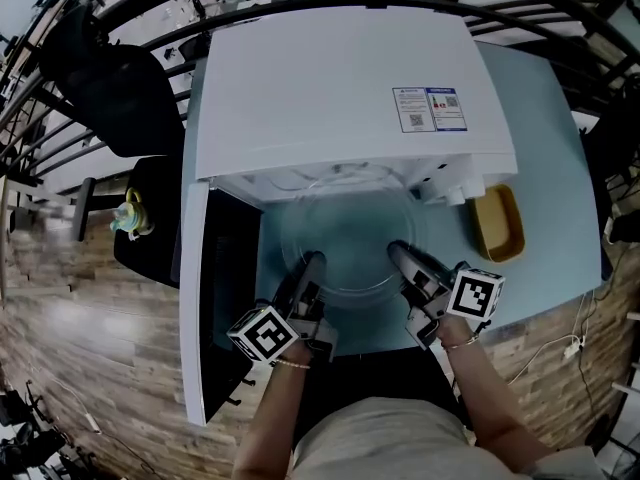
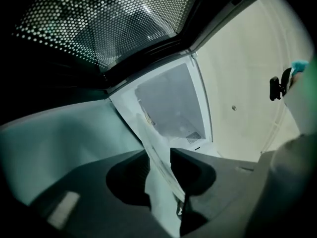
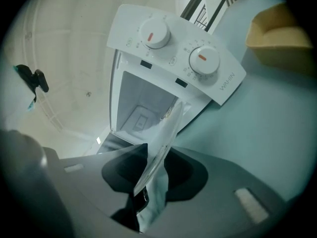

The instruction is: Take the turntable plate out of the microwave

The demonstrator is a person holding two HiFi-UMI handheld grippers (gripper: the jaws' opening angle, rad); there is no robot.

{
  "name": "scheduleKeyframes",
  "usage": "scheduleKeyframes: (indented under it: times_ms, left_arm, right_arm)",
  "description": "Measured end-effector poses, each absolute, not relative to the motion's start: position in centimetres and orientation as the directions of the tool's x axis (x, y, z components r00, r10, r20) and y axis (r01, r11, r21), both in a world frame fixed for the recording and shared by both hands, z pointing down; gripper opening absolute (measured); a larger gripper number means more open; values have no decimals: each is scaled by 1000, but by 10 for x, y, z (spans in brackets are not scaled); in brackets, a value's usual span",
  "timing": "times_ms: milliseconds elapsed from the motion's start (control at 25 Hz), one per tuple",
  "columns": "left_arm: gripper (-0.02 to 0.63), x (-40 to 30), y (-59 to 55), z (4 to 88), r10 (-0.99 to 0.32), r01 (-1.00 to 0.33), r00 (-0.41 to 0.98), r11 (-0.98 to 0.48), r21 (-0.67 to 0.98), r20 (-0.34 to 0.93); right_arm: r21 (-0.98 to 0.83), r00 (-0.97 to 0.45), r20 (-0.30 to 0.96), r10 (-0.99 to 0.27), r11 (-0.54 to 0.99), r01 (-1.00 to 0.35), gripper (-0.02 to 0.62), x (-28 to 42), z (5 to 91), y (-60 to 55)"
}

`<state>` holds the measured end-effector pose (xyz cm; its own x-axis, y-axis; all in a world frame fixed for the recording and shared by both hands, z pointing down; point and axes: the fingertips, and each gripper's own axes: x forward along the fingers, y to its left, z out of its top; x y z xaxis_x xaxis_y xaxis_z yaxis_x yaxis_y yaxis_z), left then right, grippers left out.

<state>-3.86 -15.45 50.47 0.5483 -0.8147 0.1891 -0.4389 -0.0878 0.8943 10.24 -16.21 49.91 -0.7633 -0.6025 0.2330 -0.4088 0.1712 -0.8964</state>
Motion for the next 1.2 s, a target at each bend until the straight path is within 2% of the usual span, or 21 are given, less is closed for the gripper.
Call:
scheduleKeyframes:
  times_ms: [240, 400, 600, 1200]
  left_arm:
    - [129, -36, -141, 486, -809, -477, 550, -99, 873, 209]
    - [130, -31, -136, 465, -807, -453, 573, -167, 876, 142]
    - [134, -33, -127, 442, -809, -498, 572, -215, 840, 132]
    - [135, -33, -103, 374, -793, -491, 607, -325, 808, 49]
  right_arm:
    - [-893, -763, 206, -613, 201, -403, 137, 109, 480, -150]
    - [-885, -764, 196, -614, 224, -407, 138, 110, 465, -142]
    - [-880, -764, 163, -624, 258, -398, 140, 111, 446, -132]
    - [-837, -760, 80, -645, 370, -403, 141, 107, 378, -109]
